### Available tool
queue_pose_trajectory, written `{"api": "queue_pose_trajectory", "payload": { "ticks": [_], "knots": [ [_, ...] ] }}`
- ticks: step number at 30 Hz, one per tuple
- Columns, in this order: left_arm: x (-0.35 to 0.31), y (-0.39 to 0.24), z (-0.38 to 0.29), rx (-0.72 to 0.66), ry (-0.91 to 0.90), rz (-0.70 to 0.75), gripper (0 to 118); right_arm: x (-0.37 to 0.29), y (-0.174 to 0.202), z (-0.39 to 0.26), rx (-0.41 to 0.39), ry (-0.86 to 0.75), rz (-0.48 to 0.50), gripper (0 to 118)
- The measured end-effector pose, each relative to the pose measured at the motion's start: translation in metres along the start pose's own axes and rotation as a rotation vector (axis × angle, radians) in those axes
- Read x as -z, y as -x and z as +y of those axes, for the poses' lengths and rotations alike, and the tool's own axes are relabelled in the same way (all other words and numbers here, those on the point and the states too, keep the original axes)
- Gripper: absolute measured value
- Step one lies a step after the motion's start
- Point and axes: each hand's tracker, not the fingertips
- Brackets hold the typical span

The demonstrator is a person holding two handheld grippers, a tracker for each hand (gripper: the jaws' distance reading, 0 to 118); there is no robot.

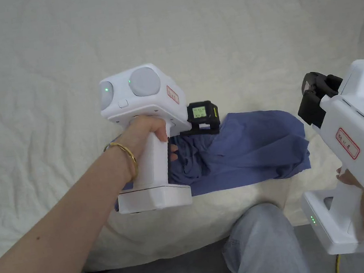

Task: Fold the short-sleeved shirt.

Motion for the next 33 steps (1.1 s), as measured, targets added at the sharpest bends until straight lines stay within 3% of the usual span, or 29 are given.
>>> {"api": "queue_pose_trajectory", "payload": {
  "ticks": [4, 7, 9, 11, 13, 20, 33],
  "knots": [
    [-0.043, 0.012, 0.012, -0.049, -0.103, -0.064, 113, -0.003, 0.004, 0.001, -0.002, -0.006, 0.011, 0],
    [-0.068, 0.027, 0.013, -0.061, -0.203, -0.028, 109, -0.004, 0.008, 0.001, -0.006, -0.011, 0.021, 0],
    [-0.079, 0.037, 0.007, -0.056, -0.274, 0.04, 74, -0.005, 0.009, 0.001, -0.004, -0.013, 0.028, 0],
    [-0.082, 0.043, -0.002, -0.02, -0.334, 0.107, 21, -0.004, 0.011, 0.002, -0.006, -0.013, 0.033, 0],
    [-0.08, 0.047, -0.015, 0.007, -0.386, 0.176, 1, -0.005, 0.012, 0.001, -0.007, -0.013, 0.038, 0],
    [-0.038, 0.041, -0.062, 0.151, -0.518, 0.356, 0, -0.006, 0.009, -0.002, -0.005, -0.007, 0.04, 0],
    [0.059, -0.002, -0.088, 0.245, -0.431, 0.317, 0, 0.0, -0.027, -0.007, 0.022, -0.003, -0.002, 0]
  ]
}}
